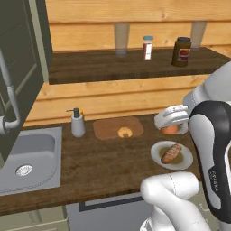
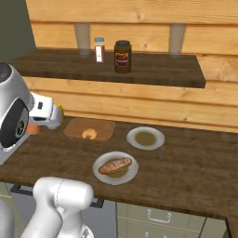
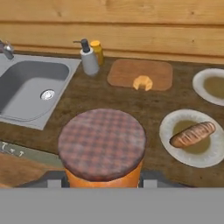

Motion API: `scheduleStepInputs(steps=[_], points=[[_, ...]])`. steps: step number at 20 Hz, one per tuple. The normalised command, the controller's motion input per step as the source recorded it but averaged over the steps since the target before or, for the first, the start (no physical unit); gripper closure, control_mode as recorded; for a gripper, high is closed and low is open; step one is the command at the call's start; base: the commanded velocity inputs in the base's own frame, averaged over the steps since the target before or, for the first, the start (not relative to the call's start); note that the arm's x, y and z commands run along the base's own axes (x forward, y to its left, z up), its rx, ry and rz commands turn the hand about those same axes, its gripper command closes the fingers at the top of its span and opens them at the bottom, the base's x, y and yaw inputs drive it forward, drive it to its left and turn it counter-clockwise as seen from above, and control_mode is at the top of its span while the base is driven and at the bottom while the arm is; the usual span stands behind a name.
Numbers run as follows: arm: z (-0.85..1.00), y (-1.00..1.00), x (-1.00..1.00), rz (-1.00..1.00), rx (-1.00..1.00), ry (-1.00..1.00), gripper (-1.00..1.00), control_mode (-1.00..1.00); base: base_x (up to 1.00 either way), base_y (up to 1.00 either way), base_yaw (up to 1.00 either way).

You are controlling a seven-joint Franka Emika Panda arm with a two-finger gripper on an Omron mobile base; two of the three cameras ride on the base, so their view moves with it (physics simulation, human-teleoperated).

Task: From the different types of pastries on the counter, select a croissant and place it on the cutting board. Then retrieve a jar of jam from the cabinet and place it alongside the croissant on the cutting board.

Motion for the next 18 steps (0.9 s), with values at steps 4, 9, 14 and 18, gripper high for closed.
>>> scheduleStepInputs(steps=[4, 9, 14, 18], points=[[-0.53, -0.09, 0.1, 0.37, 0.0, 0.03, 1.0, -1.0, 0.0, 0.0, 0.0], [-0.47, -0.02, 0.01, 0.49, 0.0, -0.04, 1.0, -1.0, 0.0, 0.0, 0.0], [-0.24, 0.0, 0.0, 0.45, 0.0, -0.12, 1.0, -1.0, 0.0, 0.0, 0.0], [0.0, -0.08, 0.26, 0.36, 0.0, -0.17, 1.0, -1.0, 0.0, 0.0, 0.0]])
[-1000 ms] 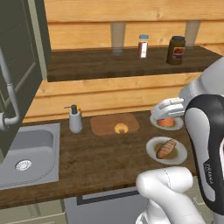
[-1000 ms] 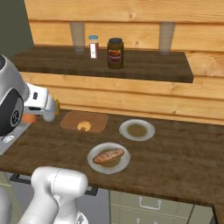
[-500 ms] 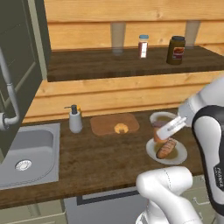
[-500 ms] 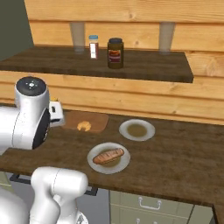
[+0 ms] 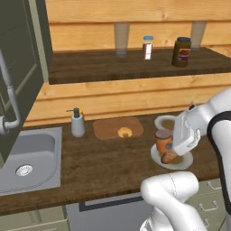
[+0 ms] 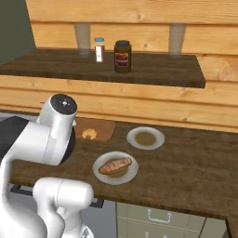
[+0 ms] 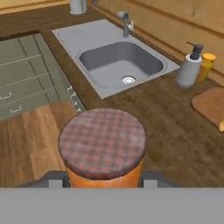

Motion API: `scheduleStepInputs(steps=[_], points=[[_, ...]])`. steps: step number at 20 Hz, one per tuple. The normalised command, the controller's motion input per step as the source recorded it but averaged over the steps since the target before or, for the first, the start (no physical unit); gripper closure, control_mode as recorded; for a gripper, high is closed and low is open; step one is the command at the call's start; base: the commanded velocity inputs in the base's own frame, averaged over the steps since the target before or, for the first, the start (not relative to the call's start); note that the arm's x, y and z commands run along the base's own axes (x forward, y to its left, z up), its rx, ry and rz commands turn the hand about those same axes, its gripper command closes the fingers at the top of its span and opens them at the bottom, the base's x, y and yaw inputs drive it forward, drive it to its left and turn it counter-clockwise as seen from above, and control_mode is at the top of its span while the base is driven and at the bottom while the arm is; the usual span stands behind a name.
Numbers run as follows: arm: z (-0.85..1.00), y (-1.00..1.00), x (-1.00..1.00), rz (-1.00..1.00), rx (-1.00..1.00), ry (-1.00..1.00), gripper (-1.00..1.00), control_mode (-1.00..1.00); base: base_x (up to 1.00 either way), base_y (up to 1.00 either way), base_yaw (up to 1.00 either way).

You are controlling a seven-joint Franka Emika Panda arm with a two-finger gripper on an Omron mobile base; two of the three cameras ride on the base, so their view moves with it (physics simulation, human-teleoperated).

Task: From the different types of pastries on the counter, select a croissant and place it on the cutting board. Then retrieve a jar of jam from the cabinet and place it alongside the croissant on the cutting board.

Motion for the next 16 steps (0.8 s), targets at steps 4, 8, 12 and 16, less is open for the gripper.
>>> scheduleStepInputs(steps=[4, 8, 12, 16], points=[[0.0, -0.11, 0.19, 0.39, 0.0, -0.15, 1.0, -1.0, 0.0, 0.0, 0.0], [-0.08, -0.07, 0.0, 0.34, 0.0, -0.12, 1.0, -1.0, 0.0, 0.0, 0.0], [-0.33, 0.01, 0.18, 0.1, -0.01, -0.09, 1.0, -1.0, 0.0, 0.0, 0.0], [-0.21, 0.04, 0.62, -0.04, 0.0, -0.09, 1.0, -1.0, 0.0, 0.0, 0.0]])
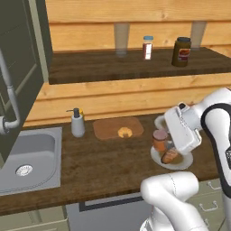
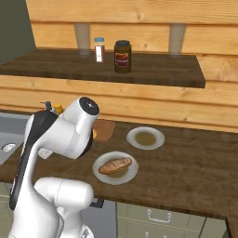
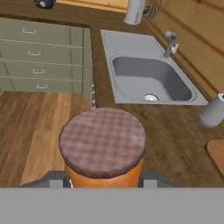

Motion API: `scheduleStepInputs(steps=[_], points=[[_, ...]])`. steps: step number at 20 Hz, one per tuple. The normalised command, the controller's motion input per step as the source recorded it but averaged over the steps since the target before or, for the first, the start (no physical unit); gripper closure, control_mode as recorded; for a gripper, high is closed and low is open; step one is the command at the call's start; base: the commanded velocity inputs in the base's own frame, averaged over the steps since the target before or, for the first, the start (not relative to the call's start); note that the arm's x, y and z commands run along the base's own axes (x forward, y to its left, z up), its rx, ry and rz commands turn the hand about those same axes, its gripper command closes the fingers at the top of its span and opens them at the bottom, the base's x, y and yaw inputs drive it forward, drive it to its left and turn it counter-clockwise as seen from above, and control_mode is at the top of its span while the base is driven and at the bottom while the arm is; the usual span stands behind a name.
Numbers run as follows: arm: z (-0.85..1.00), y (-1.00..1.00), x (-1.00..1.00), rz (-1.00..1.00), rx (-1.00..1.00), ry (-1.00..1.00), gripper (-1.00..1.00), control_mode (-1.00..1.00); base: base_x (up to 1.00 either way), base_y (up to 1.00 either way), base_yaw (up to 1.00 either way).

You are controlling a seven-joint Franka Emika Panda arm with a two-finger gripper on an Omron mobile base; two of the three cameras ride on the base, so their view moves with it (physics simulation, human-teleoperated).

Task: From the different types of pastries on the counter, select a croissant and place it on the cutting board. Then retrieve a jar of jam from the cabinet and place it alongside the croissant on the cutting board.

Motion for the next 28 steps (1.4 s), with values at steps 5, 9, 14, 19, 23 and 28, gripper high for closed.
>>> scheduleStepInputs(steps=[5, 9, 14, 19, 23, 28], points=[[0.0, -0.05, 0.83, -0.04, 0.0, -0.06, 1.0, -1.0, 0.0, 0.0, 0.0], [0.14, -0.23, 0.43, 0.02, 0.01, -0.09, 1.0, -1.0, 0.0, 0.0, 0.0], [0.02, -0.29, 0.4, 0.1, 0.08, -0.01, 1.0, -1.0, 0.0, 0.0, 0.0], [-0.03, -0.16, 0.84, 0.02, 0.14, 0.03, 1.0, -1.0, 0.0, 0.0, 0.0], [-0.19, -0.07, 0.99, 0.0, 0.16, 0.06, 1.0, -1.0, 0.0, 0.0, 0.0], [-0.28, -0.01, 0.91, 0.0, 0.11, 0.03, 1.0, -1.0, 0.0, 0.0, 0.0]])
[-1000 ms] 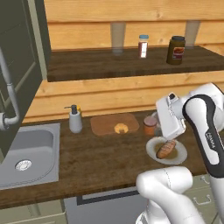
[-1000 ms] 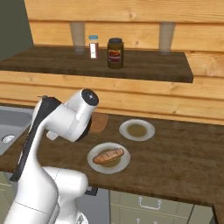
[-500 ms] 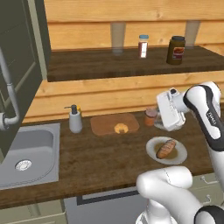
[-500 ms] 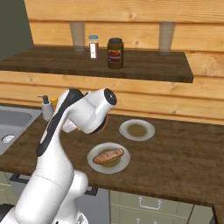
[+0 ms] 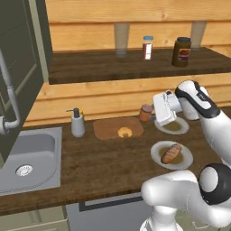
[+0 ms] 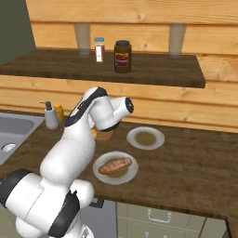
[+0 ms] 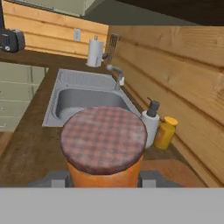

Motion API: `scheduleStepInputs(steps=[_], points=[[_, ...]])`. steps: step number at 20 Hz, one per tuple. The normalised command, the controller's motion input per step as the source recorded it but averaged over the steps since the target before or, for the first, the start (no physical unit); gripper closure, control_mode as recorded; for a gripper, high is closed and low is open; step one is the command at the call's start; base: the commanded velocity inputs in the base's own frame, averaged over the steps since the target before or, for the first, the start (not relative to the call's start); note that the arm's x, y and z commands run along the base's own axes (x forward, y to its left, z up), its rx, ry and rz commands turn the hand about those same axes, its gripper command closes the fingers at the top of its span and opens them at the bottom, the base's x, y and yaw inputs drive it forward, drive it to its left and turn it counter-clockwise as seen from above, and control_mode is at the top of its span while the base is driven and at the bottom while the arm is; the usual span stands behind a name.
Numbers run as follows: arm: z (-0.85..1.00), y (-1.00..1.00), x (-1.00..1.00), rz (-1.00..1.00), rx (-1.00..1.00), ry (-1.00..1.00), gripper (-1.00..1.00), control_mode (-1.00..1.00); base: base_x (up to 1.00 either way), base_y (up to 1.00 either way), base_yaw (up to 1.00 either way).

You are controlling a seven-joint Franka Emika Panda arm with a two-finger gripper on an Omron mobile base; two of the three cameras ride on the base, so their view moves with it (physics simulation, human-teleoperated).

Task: From the different types of pastries on the counter, select a croissant and place it on the cutting board. Then retrieve a jar of jam from the cabinet and place it alongside the croissant on the cutting board.

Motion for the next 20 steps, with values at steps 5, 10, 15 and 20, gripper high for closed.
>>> scheduleStepInputs(steps=[5, 10, 15, 20], points=[[-0.05, 0.16, 0.16, 0.01, 0.03, 0.02, 1.0, -1.0, 0.0, 0.0, 0.0], [-0.3, 0.22, 0.07, 0.01, 0.0, 0.0, 1.0, -1.0, 0.0, 0.0, 0.0], [-0.57, 0.23, 0.74, -0.03, -0.01, 0.0, 1.0, -1.0, 0.0, 0.0, 0.0], [-0.26, 0.07, 0.75, -0.05, 0.0, 0.0, 1.0, -1.0, 0.0, 0.0, 0.0]])
